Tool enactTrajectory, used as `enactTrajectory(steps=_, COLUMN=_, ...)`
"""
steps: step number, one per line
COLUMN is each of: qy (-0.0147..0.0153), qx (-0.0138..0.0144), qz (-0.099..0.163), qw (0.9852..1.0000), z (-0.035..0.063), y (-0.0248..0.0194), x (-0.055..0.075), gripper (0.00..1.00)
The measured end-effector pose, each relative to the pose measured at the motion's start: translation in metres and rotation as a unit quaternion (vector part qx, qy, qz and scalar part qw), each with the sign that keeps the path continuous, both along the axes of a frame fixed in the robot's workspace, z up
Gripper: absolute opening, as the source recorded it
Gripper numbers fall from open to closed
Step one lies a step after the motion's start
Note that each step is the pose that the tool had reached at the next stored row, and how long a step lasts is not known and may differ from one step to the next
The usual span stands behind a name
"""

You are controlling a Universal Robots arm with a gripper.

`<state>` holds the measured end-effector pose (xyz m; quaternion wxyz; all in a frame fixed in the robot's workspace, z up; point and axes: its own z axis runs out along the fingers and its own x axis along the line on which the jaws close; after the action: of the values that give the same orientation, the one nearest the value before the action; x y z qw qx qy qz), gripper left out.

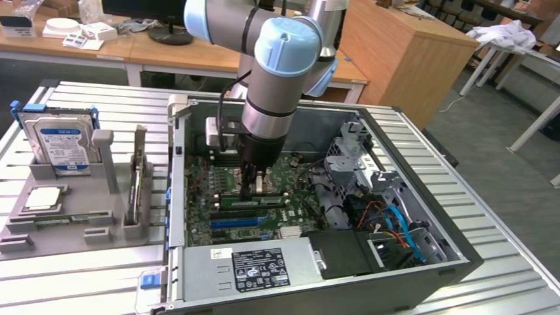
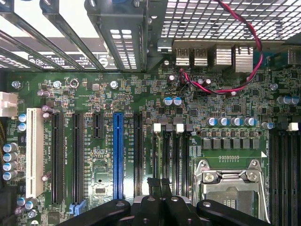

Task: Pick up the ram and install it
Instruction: 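Press down the ram until it locks into place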

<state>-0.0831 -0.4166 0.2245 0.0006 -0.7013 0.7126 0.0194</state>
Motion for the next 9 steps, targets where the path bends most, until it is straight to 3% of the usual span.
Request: enactTrajectory(steps=9, qy=-0.0005, qx=-0.0001, qz=0.0, qw=1.0, z=-0.0012, y=0.0, x=-0.0002, gripper=0.11)
